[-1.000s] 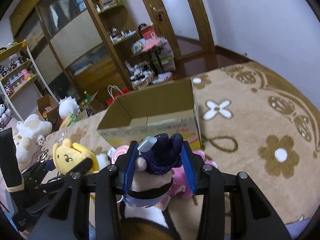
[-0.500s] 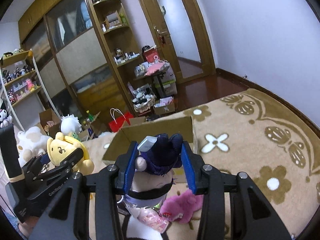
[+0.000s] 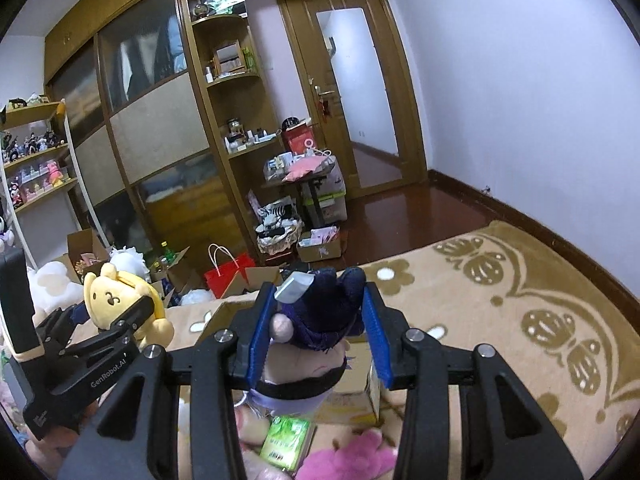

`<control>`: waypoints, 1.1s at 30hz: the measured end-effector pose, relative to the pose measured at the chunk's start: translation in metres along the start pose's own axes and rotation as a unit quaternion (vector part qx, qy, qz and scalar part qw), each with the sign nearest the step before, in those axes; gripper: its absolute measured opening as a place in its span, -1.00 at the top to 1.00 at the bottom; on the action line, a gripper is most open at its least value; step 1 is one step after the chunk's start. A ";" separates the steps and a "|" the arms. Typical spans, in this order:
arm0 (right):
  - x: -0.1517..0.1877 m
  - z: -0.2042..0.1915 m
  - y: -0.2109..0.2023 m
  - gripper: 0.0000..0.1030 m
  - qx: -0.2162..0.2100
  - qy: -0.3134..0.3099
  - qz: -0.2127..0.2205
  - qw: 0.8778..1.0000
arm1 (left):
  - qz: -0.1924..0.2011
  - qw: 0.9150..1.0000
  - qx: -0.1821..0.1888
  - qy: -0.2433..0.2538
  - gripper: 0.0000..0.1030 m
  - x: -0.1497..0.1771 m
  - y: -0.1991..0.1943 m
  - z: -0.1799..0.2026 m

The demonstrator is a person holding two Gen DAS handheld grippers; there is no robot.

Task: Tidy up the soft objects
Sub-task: 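Lift both plush toys and carry them over the cardboard box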

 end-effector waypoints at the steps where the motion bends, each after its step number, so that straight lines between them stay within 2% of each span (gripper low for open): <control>1: -0.001 0.002 0.002 0.12 0.002 -0.001 0.000 1.000 | -0.001 1.000 0.000 -0.001 -0.44 -0.002 0.005 0.001; 7: -0.004 0.007 0.023 0.12 0.006 -0.005 -0.005 1.000 | -0.003 1.000 0.003 0.007 -0.44 -0.003 0.024 0.008; 15: 0.013 0.014 0.055 0.12 0.010 -0.006 -0.025 1.000 | -0.038 0.999 -0.010 0.008 -0.45 0.018 0.054 0.006; 25: 0.026 0.014 0.077 0.12 0.005 -0.005 -0.045 0.999 | -0.072 0.997 0.013 -0.017 -0.45 0.031 0.081 0.012; 33: 0.031 0.008 0.085 0.12 0.002 -0.009 -0.053 0.999 | -0.094 0.995 0.029 0.012 -0.45 0.047 0.089 0.032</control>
Point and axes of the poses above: each gripper's, at about its wrist camera, not at the fingertips, and y roughly the way its jaws point, z to its right, x to its underside, the point moved 10 cm from there along y, roughly the way its jaws point, and after that the axes turned 9 degrees about -y, right-handed, at the moved point
